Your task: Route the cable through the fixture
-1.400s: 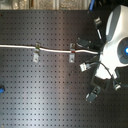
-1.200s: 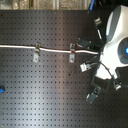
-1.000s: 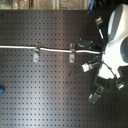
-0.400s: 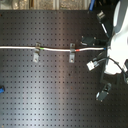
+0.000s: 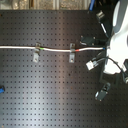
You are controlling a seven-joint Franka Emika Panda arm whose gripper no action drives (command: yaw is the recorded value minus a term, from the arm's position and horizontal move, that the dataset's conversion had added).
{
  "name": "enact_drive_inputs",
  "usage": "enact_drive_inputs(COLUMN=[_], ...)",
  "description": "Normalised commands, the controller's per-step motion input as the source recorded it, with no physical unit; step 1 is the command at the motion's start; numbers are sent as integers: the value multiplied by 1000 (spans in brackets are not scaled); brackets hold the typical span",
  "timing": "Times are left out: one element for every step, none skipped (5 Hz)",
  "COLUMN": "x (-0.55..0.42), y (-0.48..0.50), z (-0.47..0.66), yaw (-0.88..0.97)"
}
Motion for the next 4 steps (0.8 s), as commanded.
enact_drive_inputs(x=[-62, -116, -73, 47], y=[25, 118, 166, 131], z=[247, 193, 194, 410], yaw=[43, 134, 154, 97])
